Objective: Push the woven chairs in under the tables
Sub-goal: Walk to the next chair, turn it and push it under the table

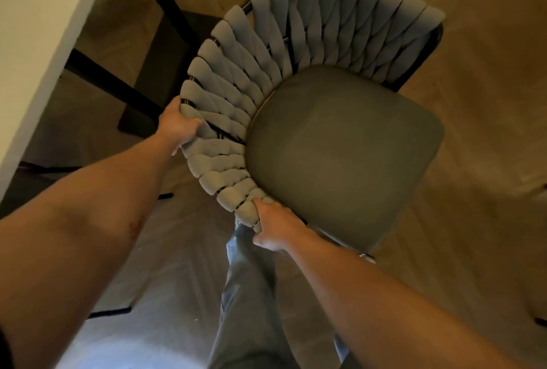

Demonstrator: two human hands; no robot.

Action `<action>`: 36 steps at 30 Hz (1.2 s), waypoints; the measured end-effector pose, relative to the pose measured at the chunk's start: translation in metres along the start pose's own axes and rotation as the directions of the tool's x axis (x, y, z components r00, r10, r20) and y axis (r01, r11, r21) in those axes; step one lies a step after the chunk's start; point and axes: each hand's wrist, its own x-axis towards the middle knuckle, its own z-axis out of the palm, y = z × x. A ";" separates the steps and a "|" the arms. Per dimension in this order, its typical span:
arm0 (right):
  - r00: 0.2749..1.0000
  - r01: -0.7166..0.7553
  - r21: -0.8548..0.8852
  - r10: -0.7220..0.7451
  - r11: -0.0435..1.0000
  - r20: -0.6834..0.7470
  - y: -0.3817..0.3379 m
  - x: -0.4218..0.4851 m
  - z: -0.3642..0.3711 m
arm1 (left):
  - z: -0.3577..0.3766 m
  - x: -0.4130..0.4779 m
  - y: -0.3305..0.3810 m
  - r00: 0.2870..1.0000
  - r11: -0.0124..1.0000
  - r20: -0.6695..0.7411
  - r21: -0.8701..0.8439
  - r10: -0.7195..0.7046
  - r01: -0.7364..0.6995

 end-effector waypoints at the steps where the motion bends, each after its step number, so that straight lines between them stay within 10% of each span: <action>1: 1.000 0.015 -0.024 -0.015 1.000 0.016 0.011 -0.007 -0.003 | 0.007 -0.011 -0.005 1.000 1.000 -0.025 -0.008 -0.018 0.018; 18: 0.989 0.014 -0.299 0.030 0.954 0.143 0.135 -0.080 -0.090 | 0.106 -0.121 -0.013 0.944 0.958 -0.191 -0.156 -0.267 0.240; 23: 0.969 -0.029 -0.263 -0.037 0.964 -0.244 0.119 -0.099 -0.060 | 0.087 -0.111 -0.014 0.979 0.982 -0.121 -0.109 -0.166 0.153; 27: 0.802 0.212 0.064 -0.136 0.975 -0.581 0.069 -0.113 -0.002 | 0.056 -0.073 0.004 0.991 0.994 -0.132 -0.108 -0.035 0.021; 29: 0.833 0.209 0.318 0.002 0.925 -0.554 0.044 -0.104 0.020 | 0.046 -0.049 0.021 0.991 0.995 -0.137 -0.096 0.002 -0.016; 31: 0.920 0.032 0.750 0.274 0.661 -0.281 0.023 -0.087 0.020 | 0.040 -0.031 0.036 0.993 0.995 -0.119 -0.102 0.002 -0.015; 32: 0.929 -0.110 0.933 0.370 0.344 -0.027 0.016 -0.078 0.017 | 0.038 -0.025 0.042 0.995 0.995 -0.099 -0.100 -0.011 0.001; 34: 0.904 -0.202 0.937 0.314 -0.285 0.290 0.009 -0.061 0.011 | 0.038 -0.018 0.046 0.998 0.997 -0.056 -0.064 -0.039 0.036; 36: 0.914 -0.084 0.820 0.283 -0.567 0.289 0.006 -0.045 0.010 | 0.039 -0.014 0.046 0.999 0.999 -0.033 -0.024 -0.042 0.041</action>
